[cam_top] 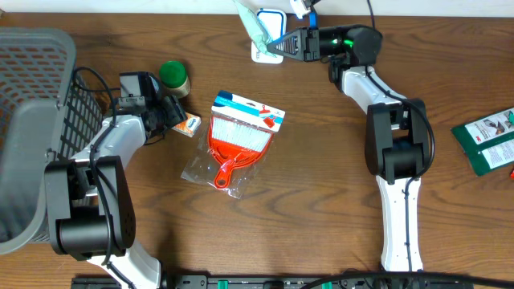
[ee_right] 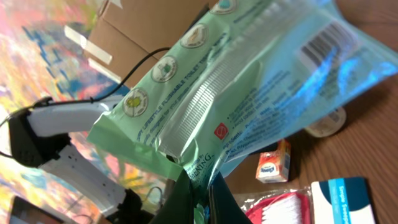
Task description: Scan the item barcode
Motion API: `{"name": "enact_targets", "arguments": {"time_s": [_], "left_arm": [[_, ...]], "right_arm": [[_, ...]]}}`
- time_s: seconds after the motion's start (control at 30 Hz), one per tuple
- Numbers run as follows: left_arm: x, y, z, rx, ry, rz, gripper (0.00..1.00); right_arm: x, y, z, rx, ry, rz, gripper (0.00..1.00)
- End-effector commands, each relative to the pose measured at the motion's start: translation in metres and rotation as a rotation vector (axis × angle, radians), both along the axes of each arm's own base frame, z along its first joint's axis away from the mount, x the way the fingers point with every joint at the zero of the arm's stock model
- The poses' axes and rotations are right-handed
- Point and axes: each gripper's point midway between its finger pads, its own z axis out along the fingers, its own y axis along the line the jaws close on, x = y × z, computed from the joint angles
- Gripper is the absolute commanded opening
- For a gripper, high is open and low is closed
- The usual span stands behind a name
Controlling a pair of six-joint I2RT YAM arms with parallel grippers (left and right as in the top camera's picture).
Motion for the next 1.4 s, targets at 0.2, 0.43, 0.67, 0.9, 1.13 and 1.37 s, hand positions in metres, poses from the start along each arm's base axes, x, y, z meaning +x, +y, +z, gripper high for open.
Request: {"name": "enact_targets", "arguments": {"time_s": [0.2, 0.43, 0.67, 0.9, 1.13, 1.37], "left_arm": [[0.035, -0.044, 0.060, -0.204, -0.257, -0.215, 0.71], [0.046, -0.076, 0.117, -0.343, -0.496, -0.413, 0.71], [0.045, -0.076, 0.115, -0.346, -0.486, -0.409, 0.71], [0.045, -0.076, 0.115, -0.348, -0.482, -0.408, 0.71], [0.042, -0.076, 0.108, -0.354, -0.448, -0.398, 0.71], [0.042, -0.064, 0.091, -0.307, -0.380, -0.317, 0.71]], "right_arm": [[-0.028, 0.041, 0.016, -0.033, 0.098, 0.101, 0.01], [-0.047, 0.068, 0.016, -0.029, 0.064, 0.162, 0.01], [-0.036, 0.072, 0.010, -0.078, 0.321, 0.150, 0.01], [-0.024, 0.059, 0.006, -0.070, 0.289, 0.120, 0.02], [0.037, 0.007, 0.021, 0.003, 0.499, -0.089, 0.01], [0.033, -0.045, 0.157, 0.063, 0.185, -0.128, 0.02]]}}
